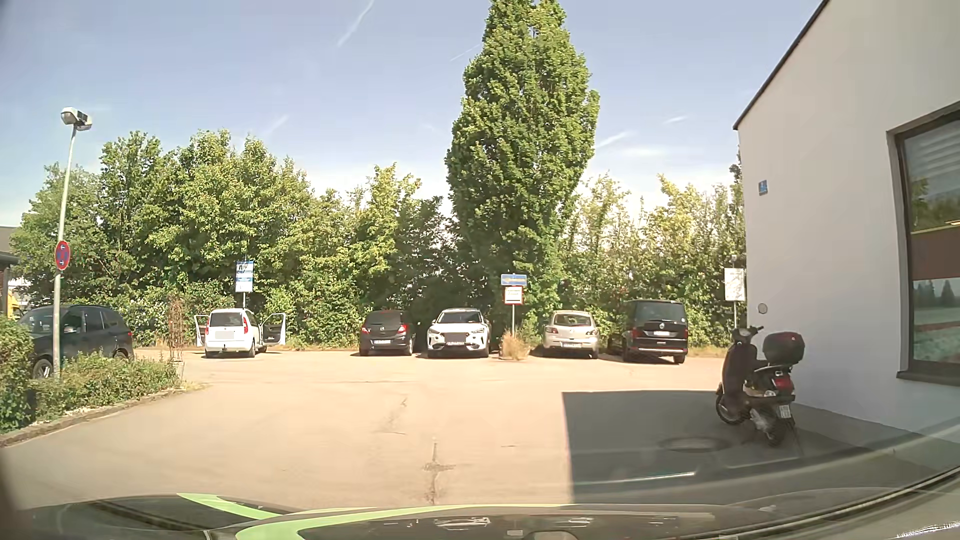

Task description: Follow the waypoints while adhering to traffic rules and regulations

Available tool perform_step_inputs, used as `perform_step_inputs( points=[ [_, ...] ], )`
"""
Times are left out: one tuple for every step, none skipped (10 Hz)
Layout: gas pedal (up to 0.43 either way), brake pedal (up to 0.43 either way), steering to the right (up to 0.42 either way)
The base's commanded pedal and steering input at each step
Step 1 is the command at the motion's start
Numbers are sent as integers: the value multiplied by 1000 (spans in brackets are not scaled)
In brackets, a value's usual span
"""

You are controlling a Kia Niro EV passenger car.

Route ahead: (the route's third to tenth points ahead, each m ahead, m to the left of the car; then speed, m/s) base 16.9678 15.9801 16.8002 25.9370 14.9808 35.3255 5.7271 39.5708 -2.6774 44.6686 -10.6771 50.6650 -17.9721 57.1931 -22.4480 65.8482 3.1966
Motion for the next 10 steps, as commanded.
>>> perform_step_inputs(
  points=[
    [0, 0, -28],
    [0, 0, -26],
    [0, 0, -24],
    [0, 0, -20],
    [0, 0, -19],
    [0, 0, -19],
    [0, 0, -19],
    [0, 0, -19],
    [0, 0, -19],
    [0, 6, -19]
  ],
)
